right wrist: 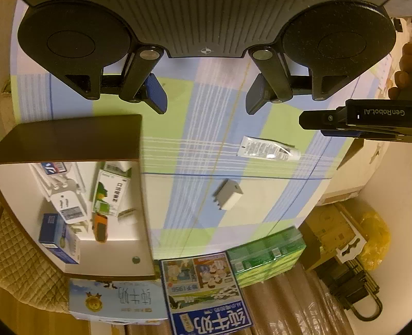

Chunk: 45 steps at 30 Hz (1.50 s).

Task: Organize rigid objects
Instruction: 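Withdraw both grippers from the box back over the table, then grasp the white toothpaste tube with the right gripper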

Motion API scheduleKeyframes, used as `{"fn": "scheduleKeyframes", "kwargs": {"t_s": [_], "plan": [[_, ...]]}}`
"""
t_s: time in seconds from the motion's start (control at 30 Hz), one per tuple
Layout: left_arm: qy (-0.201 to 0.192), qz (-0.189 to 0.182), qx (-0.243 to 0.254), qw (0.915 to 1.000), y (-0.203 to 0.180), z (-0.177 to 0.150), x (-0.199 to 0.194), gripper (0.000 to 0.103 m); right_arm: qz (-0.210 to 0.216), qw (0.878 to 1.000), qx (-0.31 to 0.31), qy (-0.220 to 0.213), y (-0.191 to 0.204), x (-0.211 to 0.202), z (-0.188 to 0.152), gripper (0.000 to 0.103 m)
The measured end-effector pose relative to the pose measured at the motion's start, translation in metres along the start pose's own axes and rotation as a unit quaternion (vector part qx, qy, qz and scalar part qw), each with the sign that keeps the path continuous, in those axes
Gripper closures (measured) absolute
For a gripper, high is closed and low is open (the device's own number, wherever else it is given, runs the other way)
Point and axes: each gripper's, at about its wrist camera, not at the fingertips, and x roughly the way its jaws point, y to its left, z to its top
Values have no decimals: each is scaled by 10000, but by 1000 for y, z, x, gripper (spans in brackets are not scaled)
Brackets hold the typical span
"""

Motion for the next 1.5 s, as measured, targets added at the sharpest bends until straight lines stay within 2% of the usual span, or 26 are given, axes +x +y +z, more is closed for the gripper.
{"fn": "scheduleKeyframes", "kwargs": {"t_s": [0.63, 0.77, 0.97, 1.17, 1.37, 1.5], "plan": [[-121, 130, 78, 9998, 66, -5, 13, 52, 19, 9998, 68, 164, 24, 41, -2, 38], [-62, 212, -14, 9998, 84, -3, 21, 52, 172, 9997, -46, 183, 33, 57, -2, 38], [35, 494, -318, 9983, 120, -4, 34, 52, 557, 9964, -623, 153, 57, 92, 2, 38], [156, 759, -686, 9946, 158, -5, 42, 52, 1009, 9834, -1507, 0, 82, 131, 12, 38], [252, 891, -912, 9915, 184, -5, 50, 52, 1022, 9634, -2477, 27, 99, 174, 29, 38], [307, 942, -1012, 9899, 195, -1, 58, 52, 1146, 9512, -2860, 158, 105, 198, 38, 38]]}}
